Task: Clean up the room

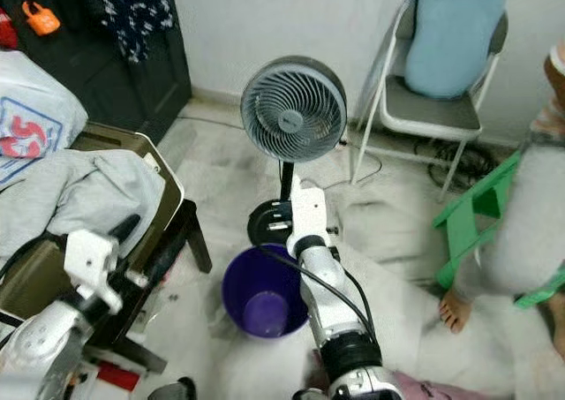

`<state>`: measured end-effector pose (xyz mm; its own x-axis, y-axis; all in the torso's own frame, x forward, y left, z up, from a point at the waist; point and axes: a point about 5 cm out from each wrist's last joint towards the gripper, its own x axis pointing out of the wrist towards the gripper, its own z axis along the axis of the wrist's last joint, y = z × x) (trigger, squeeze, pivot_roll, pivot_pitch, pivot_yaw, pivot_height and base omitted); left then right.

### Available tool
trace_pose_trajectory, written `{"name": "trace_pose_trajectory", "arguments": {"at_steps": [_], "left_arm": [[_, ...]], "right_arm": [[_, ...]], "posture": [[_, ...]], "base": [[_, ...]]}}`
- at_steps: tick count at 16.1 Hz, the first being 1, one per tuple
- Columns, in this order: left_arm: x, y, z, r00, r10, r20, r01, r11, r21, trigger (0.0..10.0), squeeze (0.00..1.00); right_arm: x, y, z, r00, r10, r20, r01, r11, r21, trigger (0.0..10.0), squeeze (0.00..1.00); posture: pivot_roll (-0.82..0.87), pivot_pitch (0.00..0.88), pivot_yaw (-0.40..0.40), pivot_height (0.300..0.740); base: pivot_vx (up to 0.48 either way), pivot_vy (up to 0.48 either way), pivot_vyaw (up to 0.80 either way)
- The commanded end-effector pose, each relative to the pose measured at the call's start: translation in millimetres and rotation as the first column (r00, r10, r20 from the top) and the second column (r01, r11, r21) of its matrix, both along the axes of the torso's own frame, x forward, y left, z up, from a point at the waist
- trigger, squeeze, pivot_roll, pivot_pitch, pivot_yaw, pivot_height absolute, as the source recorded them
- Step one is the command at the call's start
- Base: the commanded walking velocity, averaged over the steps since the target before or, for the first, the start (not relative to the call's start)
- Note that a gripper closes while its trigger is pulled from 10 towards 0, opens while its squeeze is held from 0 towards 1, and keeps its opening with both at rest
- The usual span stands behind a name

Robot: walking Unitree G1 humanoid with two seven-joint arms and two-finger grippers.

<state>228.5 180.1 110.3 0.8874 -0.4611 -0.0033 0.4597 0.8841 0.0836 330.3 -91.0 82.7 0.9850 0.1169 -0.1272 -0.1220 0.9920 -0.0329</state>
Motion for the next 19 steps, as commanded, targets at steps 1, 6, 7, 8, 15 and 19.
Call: {"name": "trace_pose_trajectory", "arguments": {"at_steps": [1,6,7,8,15,19], "left_arm": [[-8.7,-6.9,1.4,0.997,-0.077,-0.022,0.077,0.997,0.017,10.0,0.00],[-19.7,-6.4,12.0,0.988,-0.153,-0.033,0.154,0.987,0.049,10.0,0.00],[-21.4,-3.4,15.2,0.987,-0.156,-0.045,0.159,0.985,0.061,10.0,0.00],[-22.8,-1.5,16.5,0.986,-0.156,-0.052,0.159,0.985,0.067,10.0,0.00],[-31.9,1.4,19.8,0.984,-0.156,-0.092,0.163,0.983,0.081,10.0,0.00],[-33.7,0.6,19.3,0.985,-0.141,-0.102,0.148,0.986,0.072,10.0,0.00]], "right_arm": [[-1.1,-5.4,-11.3,0.995,-0.069,-0.066,0.068,0.998,-0.016,10.0,0.00],[-3.3,-9.1,-26.6,0.976,-0.171,-0.134,0.165,0.985,-0.054,10.0,0.00],[-1.0,-8.3,-26.9,0.974,-0.179,-0.142,0.175,0.984,-0.040,10.0,0.00],[-0.5,-5.7,-27.9,0.974,-0.167,-0.154,0.165,0.986,-0.023,10.0,0.00],[-5.7,12.6,-44.1,0.958,-0.137,-0.250,0.118,0.989,-0.091,10.0,0.00],[8.6,9.5,-16.1,0.989,-0.143,-0.046,0.137,0.984,-0.115,10.0,0.00]], "posture": [[0.09,0.262,0.009,0.740],[0.13,0.312,0.072,0.740],[0.14,0.321,0.084,0.740],[0.15,0.330,0.094,0.740],[0.18,0.359,0.110,0.740],[0.18,0.367,0.103,0.740]], "base": [[0.000,0.000,0.00],[0.000,0.000,0.00],[0.000,0.000,0.00],[0.000,0.000,0.00],[0.000,0.000,0.00],[0.000,0.000,0.00]]}}
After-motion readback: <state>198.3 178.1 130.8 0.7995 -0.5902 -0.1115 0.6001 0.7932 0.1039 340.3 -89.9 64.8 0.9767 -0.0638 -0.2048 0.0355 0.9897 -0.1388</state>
